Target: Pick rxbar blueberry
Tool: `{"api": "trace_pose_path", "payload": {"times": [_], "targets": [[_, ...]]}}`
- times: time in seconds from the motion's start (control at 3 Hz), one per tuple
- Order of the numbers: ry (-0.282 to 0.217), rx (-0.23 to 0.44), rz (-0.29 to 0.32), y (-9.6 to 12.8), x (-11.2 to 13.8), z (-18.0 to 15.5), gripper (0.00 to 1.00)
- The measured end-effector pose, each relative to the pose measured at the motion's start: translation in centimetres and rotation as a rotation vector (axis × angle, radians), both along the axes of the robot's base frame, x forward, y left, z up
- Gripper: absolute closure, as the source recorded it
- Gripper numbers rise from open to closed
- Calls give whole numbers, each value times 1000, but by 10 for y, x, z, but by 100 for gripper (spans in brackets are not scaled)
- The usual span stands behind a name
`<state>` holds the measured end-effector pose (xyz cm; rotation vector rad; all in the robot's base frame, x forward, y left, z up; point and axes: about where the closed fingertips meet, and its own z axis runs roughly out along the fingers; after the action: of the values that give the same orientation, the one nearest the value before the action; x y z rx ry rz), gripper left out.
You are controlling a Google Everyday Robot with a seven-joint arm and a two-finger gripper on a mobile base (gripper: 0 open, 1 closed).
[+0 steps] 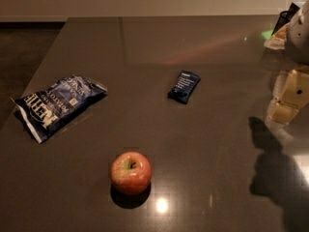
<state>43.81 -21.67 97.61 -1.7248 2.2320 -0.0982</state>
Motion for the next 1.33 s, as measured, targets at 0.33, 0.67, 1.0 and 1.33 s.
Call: {"api": "trace_pose_path", "payload": {"times": [0.33,0.67,1.0,1.33], "targets": [[-3,0,1,0,1,0,0],[-14,2,37,2,14,-3,0],[-11,4,120,9,41,-17,0],[3,15,222,24,64,-32,0]]}}
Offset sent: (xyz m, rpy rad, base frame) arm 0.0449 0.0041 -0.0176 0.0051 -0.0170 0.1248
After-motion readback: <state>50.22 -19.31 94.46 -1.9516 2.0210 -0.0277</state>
